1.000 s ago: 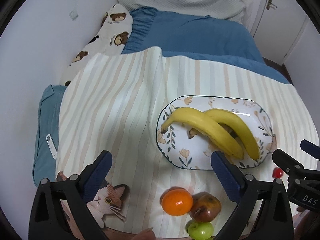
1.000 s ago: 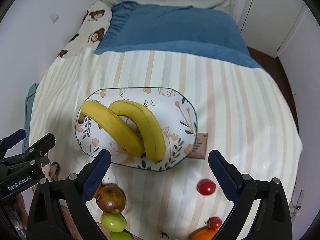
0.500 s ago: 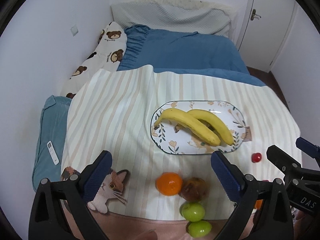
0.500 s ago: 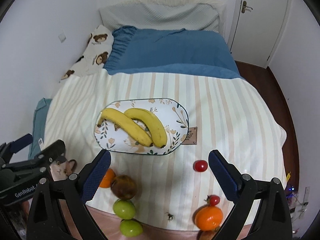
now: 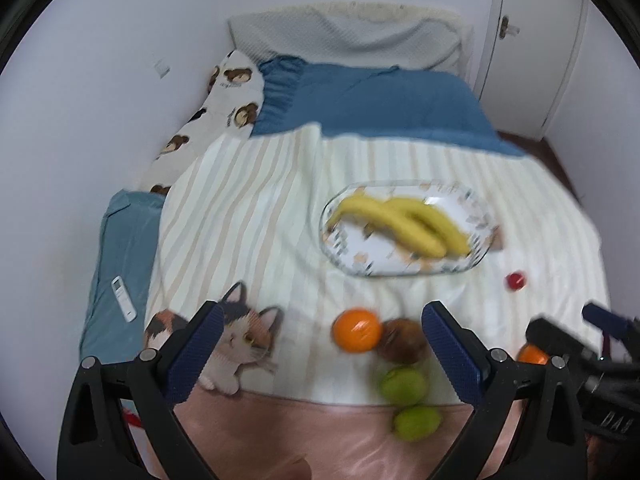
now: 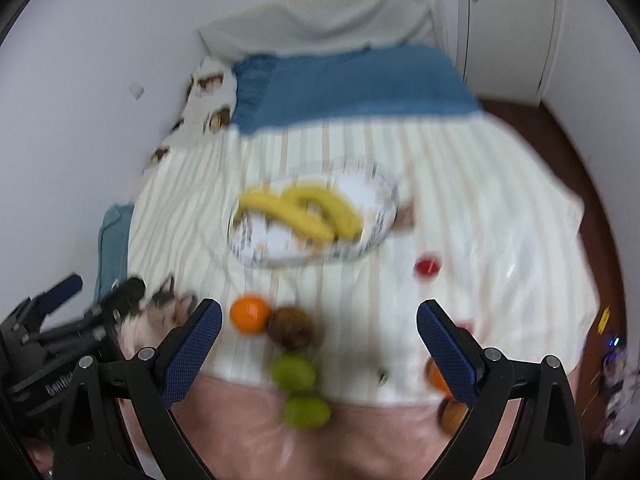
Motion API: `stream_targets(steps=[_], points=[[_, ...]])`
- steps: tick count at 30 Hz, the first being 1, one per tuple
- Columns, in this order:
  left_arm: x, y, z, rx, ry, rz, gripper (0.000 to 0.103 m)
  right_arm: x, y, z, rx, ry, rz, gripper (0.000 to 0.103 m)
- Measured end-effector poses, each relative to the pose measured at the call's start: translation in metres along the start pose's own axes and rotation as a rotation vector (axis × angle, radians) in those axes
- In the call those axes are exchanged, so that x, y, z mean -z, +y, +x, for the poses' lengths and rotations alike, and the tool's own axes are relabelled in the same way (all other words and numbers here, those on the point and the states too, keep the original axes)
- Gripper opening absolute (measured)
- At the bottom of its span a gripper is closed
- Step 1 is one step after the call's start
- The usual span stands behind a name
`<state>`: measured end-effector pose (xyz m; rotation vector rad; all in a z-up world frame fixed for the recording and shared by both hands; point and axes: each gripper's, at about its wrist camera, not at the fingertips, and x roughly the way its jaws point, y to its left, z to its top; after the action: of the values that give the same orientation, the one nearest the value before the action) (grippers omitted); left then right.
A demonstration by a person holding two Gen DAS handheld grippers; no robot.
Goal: Organize fruits
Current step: 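Grasp a green apple with the right tool while the left tool grasps the other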
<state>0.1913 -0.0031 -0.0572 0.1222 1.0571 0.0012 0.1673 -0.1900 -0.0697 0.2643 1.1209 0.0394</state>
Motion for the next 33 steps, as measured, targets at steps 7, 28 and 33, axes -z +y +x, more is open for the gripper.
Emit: stream_targets(steps=[7, 28, 33], points=[[0.057, 0.008, 0.071, -0.064, 0.219, 0.034, 0.101, 0.071, -0.016, 0.111, -0.096, 0.317, 0.089, 0.099], [0.105, -0.071, 0.162, 0.294, 0.499, 0.090, 0.099, 0.138, -0.046, 0.156, 0.003, 0.433, 0.119, 0.064], [0.109, -0.109, 0.180, 0.311, 0.517, 0.176, 0.077, 0.139, -0.049, 0.147, 0.023, 0.429, 0.115, 0.064]])
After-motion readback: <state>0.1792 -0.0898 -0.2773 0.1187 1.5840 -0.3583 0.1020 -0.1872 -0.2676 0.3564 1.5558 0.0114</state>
